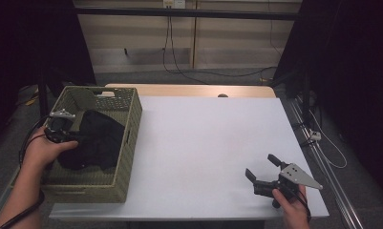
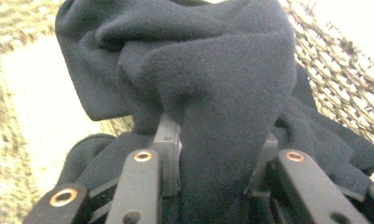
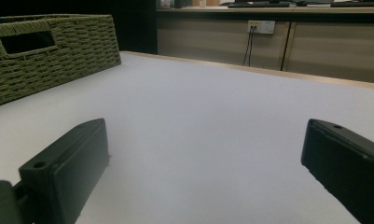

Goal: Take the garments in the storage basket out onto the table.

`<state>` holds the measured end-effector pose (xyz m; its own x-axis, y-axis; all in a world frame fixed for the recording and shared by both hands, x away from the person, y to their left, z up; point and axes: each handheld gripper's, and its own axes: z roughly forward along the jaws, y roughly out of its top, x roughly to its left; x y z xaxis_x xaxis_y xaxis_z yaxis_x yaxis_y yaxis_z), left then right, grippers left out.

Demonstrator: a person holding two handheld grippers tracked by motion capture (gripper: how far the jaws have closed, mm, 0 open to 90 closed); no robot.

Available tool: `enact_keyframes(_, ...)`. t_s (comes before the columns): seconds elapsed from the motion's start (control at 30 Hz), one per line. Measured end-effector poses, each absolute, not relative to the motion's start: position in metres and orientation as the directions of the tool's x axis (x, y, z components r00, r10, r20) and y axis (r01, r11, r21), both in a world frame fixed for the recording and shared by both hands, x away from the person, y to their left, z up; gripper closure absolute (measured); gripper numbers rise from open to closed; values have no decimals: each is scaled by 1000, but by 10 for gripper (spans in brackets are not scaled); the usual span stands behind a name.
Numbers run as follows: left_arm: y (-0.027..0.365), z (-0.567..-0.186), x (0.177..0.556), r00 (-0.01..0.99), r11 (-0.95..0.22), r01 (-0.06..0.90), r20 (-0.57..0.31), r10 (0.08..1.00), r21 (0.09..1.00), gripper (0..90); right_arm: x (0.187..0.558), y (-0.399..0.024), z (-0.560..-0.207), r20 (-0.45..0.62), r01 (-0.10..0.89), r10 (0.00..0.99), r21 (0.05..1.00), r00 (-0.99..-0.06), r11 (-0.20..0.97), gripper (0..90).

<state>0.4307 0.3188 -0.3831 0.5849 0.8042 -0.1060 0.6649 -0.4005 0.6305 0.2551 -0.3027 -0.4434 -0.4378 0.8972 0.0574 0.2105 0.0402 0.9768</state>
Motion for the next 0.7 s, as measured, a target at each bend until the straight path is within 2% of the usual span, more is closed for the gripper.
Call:
enact_keyframes(0.13,314,-398,429,630,-411,637,-133,765,652,552,255,-302,-444,59,214,897,976,-439,40,1)
enact_keyframes(0.27,309,-403,430,656,-420,600,-118,746,681,348,255,-303,-444,50,213,894,976,-445,51,1)
enact_keyframes(0.37,303,-407,431,657,-399,622,-173,733,674,221,256,-303,-444,44,213,896,975,-442,57,1)
enact_keyframes(0.4,302,-408,432,670,-415,609,-158,725,676,202,256,-303,-445,44,217,895,974,-445,59,1)
enact_keyframes(0.43,297,-410,432,665,-408,628,-185,724,663,180,256,-303,-445,48,219,895,974,-443,56,1)
enact_keyframes(0.57,287,-419,437,665,-446,635,-152,732,631,84,256,-303,-444,41,214,894,975,-445,62,1)
enact_keyframes(0.7,284,-422,440,660,-463,637,-126,741,616,49,255,-303,-444,45,213,894,975,-445,57,1)
